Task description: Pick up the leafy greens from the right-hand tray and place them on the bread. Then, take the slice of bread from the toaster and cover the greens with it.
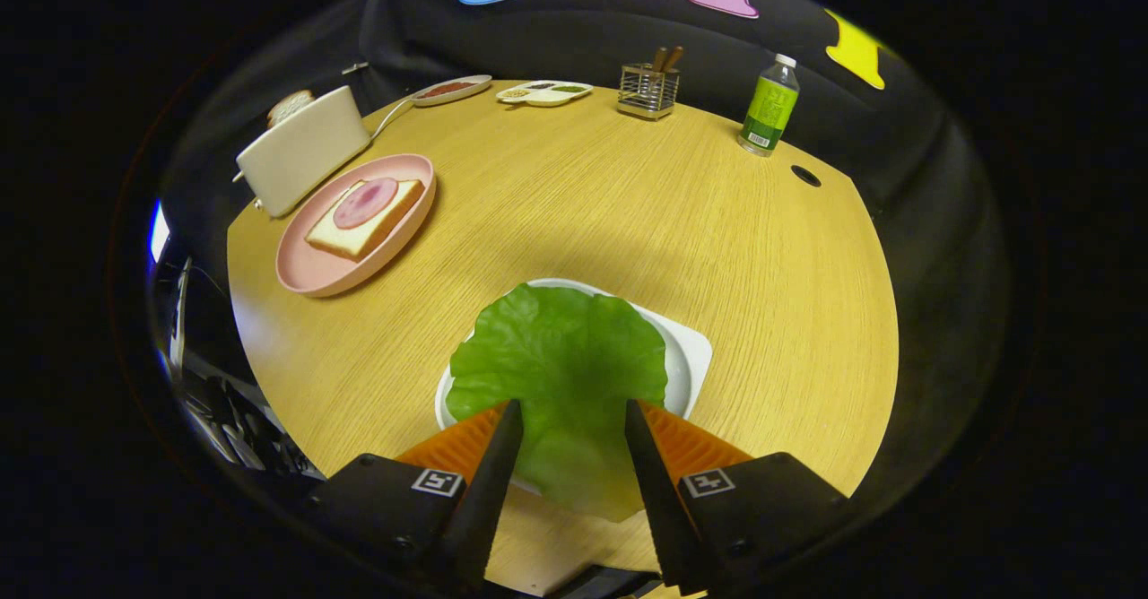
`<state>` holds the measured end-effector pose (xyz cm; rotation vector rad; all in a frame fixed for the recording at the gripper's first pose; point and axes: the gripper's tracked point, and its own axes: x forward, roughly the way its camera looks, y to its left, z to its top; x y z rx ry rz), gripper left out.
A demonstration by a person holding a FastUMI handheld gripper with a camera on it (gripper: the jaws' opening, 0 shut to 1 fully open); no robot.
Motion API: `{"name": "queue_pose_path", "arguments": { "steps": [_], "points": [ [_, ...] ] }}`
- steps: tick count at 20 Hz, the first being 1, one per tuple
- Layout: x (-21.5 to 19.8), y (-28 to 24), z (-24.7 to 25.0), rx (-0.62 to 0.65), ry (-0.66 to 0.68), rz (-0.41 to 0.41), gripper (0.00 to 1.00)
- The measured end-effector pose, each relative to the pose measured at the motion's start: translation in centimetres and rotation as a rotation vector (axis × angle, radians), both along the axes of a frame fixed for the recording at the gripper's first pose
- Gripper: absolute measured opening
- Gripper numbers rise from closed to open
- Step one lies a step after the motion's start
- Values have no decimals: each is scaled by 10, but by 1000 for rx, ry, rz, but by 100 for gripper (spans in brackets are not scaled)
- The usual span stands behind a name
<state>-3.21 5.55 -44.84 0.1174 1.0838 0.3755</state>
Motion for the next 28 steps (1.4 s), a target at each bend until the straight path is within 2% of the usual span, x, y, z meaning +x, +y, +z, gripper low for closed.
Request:
{"name": "queue_pose_path", "arguments": {
  "steps": [3,5,8,9,11,20,28],
  "points": [
    [-9,2,-4,-1,43,45,71],
    [-10,6,-3,-3,30,79,62],
    [-11,8,1,-25,6,113,11],
    [-10,9,-2,-39,5,116,7],
    [-7,6,13,-49,-22,104,7],
    [23,11,121,-5,-211,-56,7],
    [35,87,204,87,-293,-79,7]
  ]
}}
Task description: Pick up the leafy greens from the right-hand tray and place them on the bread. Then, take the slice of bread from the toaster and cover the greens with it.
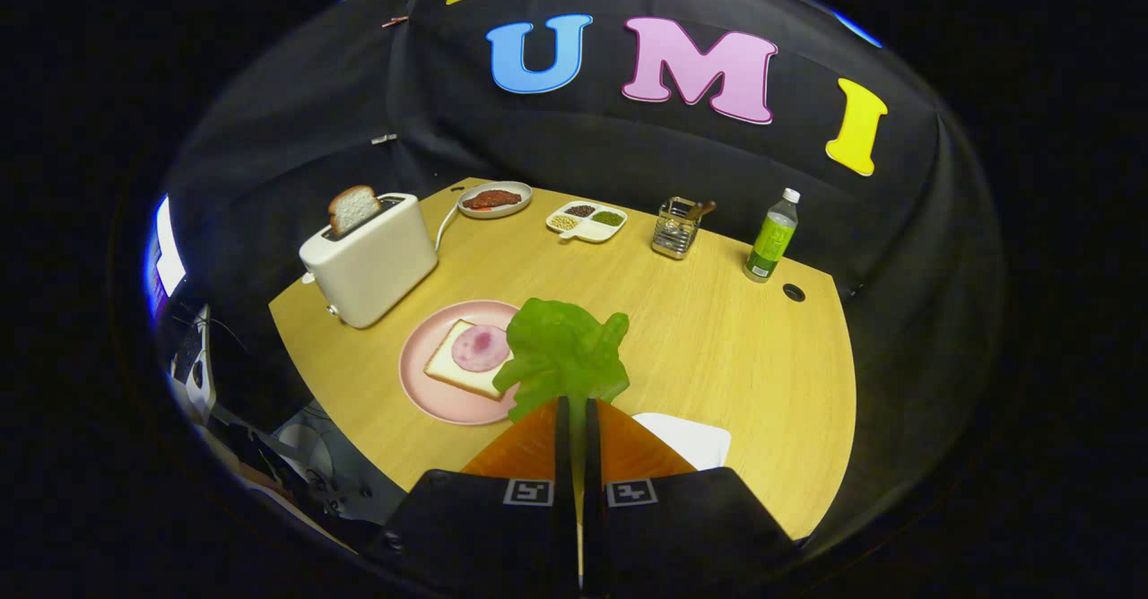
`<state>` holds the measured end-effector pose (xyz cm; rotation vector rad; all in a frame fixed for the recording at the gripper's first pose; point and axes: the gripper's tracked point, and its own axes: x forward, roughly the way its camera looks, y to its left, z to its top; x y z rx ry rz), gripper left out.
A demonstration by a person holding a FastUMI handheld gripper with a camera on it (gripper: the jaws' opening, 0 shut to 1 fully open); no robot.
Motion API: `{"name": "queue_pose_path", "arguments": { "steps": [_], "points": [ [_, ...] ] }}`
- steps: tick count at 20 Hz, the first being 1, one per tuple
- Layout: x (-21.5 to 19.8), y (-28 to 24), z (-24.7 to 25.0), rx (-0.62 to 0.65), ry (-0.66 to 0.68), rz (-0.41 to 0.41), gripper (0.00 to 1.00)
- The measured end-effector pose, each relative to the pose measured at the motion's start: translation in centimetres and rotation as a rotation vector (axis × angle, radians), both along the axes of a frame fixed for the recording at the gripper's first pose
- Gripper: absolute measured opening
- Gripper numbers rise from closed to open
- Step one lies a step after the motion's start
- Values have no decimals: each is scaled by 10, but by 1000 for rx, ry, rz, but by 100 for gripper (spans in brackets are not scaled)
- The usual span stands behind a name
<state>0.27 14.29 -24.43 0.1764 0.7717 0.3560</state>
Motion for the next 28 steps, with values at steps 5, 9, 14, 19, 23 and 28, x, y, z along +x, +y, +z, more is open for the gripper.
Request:
{"name": "queue_pose_path", "arguments": {
  "steps": [5,9,14,19,23,28],
  "points": [
    [14,75,2,40,-23,95,7],
    [31,115,-8,53,-29,135,7],
    [49,133,-26,40,-10,154,7],
    [63,141,-55,11,36,153,7],
    [68,144,-68,-13,53,139,77],
    [74,135,-41,9,-15,102,99]
  ]
}}
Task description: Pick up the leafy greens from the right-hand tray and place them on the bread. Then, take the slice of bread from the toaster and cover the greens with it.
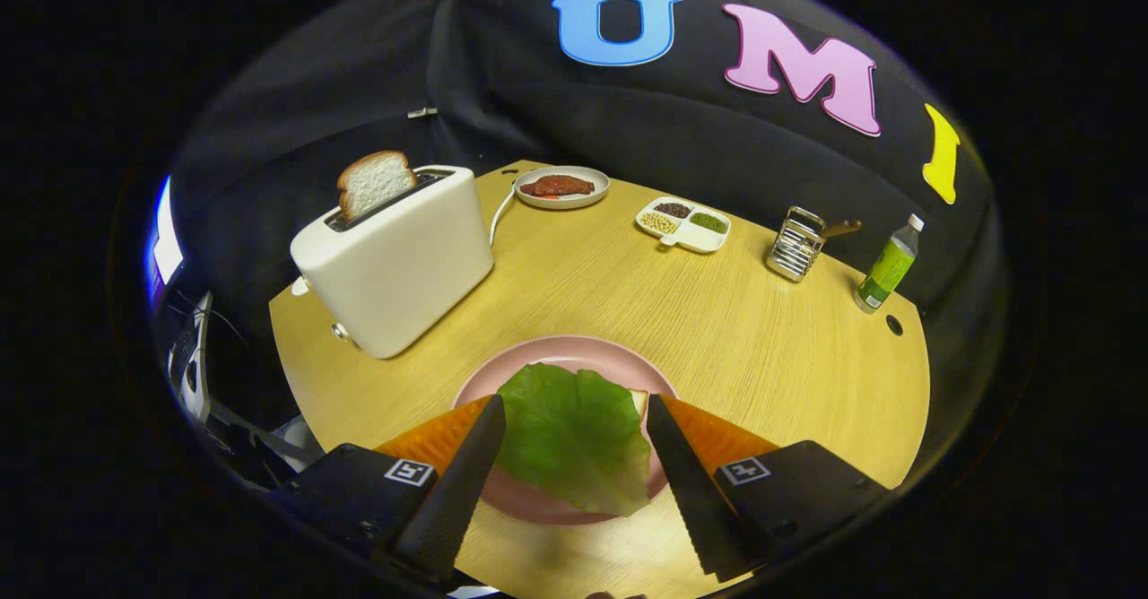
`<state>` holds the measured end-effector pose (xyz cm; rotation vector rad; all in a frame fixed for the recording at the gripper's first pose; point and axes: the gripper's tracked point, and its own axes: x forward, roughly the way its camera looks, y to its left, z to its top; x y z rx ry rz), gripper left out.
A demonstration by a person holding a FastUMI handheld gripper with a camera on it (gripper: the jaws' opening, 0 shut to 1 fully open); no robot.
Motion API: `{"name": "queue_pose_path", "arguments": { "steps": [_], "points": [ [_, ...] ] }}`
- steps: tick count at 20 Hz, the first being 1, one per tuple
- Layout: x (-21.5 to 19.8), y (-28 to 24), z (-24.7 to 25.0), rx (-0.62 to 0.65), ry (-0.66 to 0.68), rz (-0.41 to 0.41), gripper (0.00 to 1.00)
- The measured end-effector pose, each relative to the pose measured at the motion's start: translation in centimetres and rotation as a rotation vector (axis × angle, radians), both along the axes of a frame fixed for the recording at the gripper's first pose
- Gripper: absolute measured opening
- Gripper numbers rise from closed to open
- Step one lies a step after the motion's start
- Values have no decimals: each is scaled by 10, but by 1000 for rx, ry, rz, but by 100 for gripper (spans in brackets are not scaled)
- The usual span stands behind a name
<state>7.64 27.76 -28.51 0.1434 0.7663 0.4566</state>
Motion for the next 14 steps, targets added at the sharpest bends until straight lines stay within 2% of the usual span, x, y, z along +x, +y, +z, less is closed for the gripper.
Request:
{"name": "queue_pose_path", "arguments": {
  "steps": [3,7,11,14],
  "points": [
    [7,-7,39,37,-100,-33,99],
    [17,-5,112,44,-300,-12,99],
    [26,25,198,78,-481,30,98],
    [36,56,242,131,-528,37,99]
  ]
}}
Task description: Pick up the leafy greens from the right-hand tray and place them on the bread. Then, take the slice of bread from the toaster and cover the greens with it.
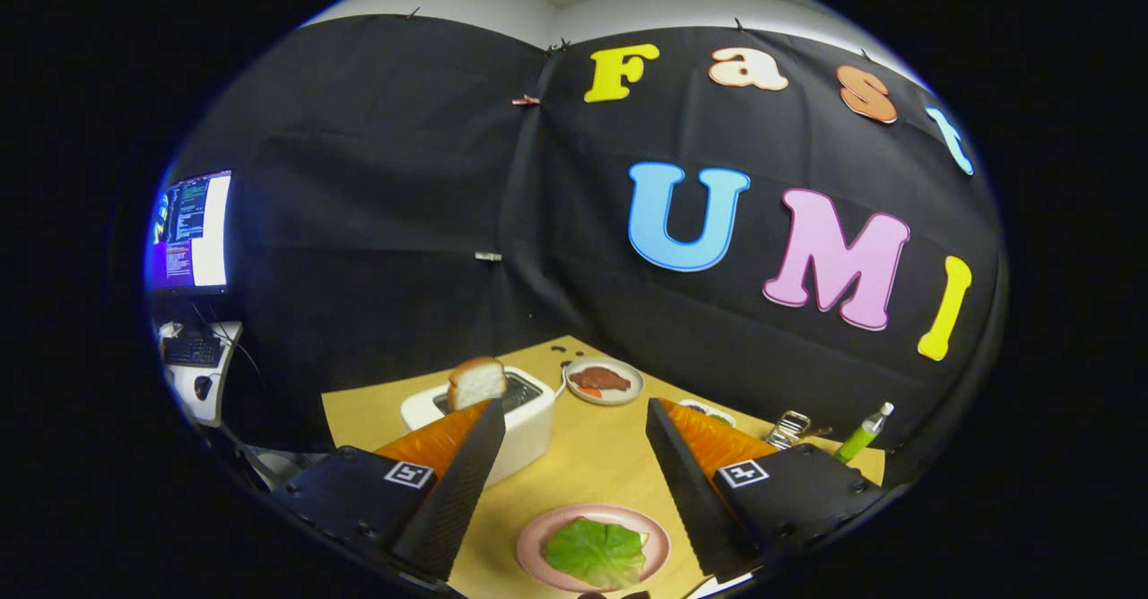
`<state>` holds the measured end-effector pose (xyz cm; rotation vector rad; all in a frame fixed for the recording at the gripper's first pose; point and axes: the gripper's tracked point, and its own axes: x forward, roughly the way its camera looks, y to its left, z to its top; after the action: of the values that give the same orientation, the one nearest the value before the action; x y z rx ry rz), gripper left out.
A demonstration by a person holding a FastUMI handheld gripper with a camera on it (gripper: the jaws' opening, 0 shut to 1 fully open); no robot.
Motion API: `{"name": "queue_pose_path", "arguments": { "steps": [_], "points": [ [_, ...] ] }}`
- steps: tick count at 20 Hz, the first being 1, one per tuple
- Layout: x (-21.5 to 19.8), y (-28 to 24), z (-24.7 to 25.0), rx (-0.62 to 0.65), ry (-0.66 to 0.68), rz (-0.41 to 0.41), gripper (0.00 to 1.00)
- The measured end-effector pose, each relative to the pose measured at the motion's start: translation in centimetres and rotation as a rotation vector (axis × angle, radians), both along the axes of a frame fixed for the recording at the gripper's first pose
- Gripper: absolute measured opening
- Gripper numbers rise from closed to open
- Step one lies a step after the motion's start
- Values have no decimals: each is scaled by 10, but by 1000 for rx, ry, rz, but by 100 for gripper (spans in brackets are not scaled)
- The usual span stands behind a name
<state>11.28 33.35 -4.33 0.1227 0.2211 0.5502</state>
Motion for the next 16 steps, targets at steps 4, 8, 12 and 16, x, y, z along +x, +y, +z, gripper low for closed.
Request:
{"name": "queue_pose_path", "arguments": {
  "steps": [4,8,12,16],
  "points": [
    [19,46,9,70,58,20,99],
    [34,93,8,126,117,50,98],
    [49,137,-12,129,196,83,98],
    [63,173,-52,147,346,68,98]
  ]
}}
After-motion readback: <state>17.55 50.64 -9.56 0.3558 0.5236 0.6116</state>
